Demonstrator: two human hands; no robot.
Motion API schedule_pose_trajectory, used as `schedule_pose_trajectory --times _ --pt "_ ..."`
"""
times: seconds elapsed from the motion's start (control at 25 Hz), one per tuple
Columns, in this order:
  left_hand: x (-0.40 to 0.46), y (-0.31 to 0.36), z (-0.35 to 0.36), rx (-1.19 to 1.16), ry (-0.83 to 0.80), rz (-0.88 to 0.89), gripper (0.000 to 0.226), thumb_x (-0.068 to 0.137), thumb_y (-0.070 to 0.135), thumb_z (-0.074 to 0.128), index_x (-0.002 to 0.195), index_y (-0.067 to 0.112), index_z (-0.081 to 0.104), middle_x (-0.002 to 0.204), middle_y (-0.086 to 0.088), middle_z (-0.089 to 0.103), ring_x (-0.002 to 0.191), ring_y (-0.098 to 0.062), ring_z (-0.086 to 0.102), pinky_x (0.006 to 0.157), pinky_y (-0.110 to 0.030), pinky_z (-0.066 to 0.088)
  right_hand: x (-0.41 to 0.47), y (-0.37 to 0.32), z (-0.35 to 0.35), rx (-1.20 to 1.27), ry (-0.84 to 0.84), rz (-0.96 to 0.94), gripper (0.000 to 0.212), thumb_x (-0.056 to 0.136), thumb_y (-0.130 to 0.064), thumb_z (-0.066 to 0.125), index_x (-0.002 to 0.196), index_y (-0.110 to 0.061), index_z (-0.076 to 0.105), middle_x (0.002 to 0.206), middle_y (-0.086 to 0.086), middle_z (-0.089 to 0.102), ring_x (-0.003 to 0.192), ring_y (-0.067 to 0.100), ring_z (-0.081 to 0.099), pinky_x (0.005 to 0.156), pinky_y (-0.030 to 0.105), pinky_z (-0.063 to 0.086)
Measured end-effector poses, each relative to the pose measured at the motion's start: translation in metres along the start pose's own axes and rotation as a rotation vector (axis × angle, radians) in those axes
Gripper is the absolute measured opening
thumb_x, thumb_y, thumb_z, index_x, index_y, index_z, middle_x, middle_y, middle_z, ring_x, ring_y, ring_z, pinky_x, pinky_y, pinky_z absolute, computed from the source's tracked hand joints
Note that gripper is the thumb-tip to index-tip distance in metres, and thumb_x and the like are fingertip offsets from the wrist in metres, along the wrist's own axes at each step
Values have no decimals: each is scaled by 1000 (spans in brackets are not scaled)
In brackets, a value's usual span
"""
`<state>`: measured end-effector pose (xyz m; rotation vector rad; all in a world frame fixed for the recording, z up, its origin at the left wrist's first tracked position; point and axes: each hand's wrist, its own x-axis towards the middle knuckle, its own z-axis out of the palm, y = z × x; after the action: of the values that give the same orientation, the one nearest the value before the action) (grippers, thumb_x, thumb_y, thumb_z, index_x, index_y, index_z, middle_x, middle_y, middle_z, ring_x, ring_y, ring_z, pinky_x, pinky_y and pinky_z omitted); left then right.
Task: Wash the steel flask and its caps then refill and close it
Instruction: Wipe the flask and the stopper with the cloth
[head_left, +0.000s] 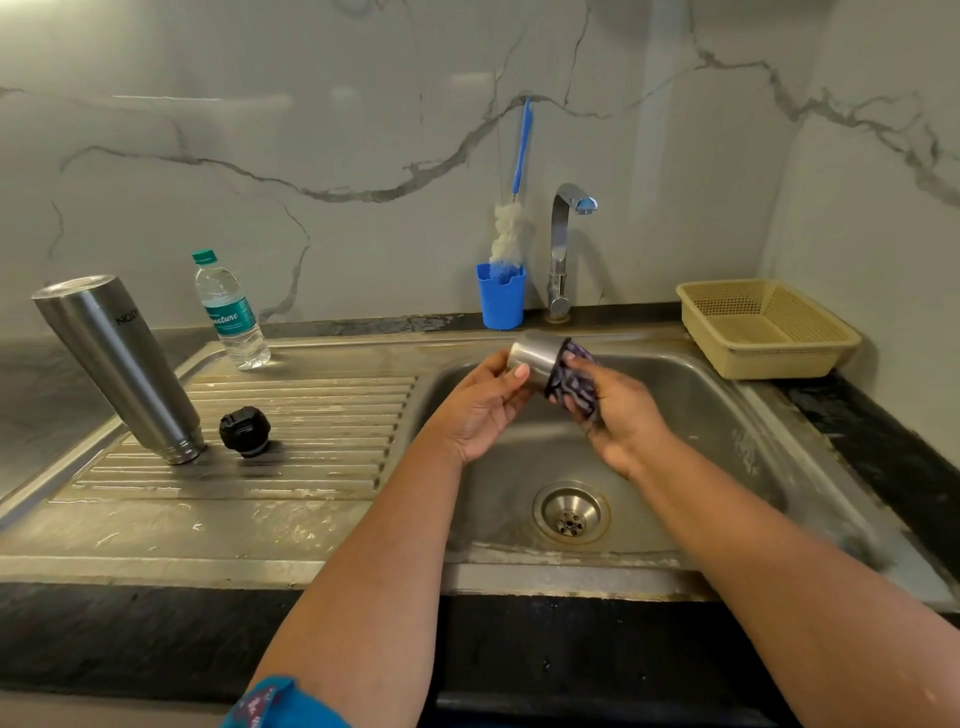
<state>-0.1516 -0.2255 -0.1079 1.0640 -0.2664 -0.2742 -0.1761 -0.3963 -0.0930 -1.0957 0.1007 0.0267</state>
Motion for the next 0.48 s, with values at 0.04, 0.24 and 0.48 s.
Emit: schedule_pose_trajectory --times 0.04,0.24,0.48 --pt "-1 0 -1 11 -31 5 30 90 4 61 119 9 61 105 -6 70 100 -16 66 91 -25 54 0 0 1 159 -10 175 24 83 -18 71 102 -5 64 88 12 70 67 15 68 50 16 52" --pt "5 -5 12 133 194 -99 22 93 29 63 107 11 64 89 -4 73 89 -17 66 79 -25 56 3 -8 -14 -650 44 -390 31 73 -18 81 95 -10 61 96 0 66 83 7 60 64 16 50" --pt "7 -6 14 197 440 -301 57 80 53 73 108 3 67 74 -7 72 56 -10 64 53 -17 54 21 10 -15 -1404 -219 -1087 29 69 -6 76 94 -13 64 97 2 64 87 19 60 77 35 54"
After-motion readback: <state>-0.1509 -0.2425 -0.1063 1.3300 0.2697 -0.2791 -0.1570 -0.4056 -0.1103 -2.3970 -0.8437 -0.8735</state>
